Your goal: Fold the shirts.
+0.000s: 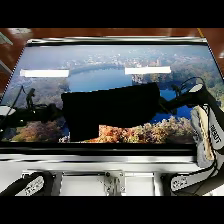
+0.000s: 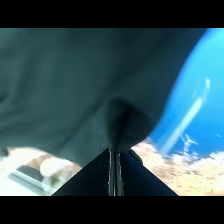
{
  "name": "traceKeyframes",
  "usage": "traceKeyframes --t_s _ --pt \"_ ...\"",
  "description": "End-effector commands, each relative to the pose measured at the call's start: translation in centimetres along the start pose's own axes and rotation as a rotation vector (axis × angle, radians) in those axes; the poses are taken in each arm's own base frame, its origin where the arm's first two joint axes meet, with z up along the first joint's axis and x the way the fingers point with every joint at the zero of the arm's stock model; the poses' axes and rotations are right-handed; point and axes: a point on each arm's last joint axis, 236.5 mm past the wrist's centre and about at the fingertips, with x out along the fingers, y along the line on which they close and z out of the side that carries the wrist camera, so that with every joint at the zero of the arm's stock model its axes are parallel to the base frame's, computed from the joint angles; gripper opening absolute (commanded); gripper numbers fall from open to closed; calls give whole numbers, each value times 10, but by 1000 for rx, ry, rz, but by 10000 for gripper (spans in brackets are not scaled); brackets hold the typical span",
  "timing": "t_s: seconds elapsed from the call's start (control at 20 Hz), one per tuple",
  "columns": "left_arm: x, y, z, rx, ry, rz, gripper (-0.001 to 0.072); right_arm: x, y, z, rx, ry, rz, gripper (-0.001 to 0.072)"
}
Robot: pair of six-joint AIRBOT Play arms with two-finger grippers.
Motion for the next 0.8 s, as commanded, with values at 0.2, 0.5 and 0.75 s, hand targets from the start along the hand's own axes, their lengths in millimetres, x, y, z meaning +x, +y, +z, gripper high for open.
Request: traceKeyframes --t_s 0.2,0.5,0.75 --pt "-184 -186 106 504 -475 -88 40 -215 175 38 -471 -572 45 57" --pt "-401 -329 65 836 -1021 -25 40 -454 294 -67 -696 -1300 -131 57" --pt "-459 -335 8 875 -1173 177 40 -503 301 -169 -644 -1465 -224 57"
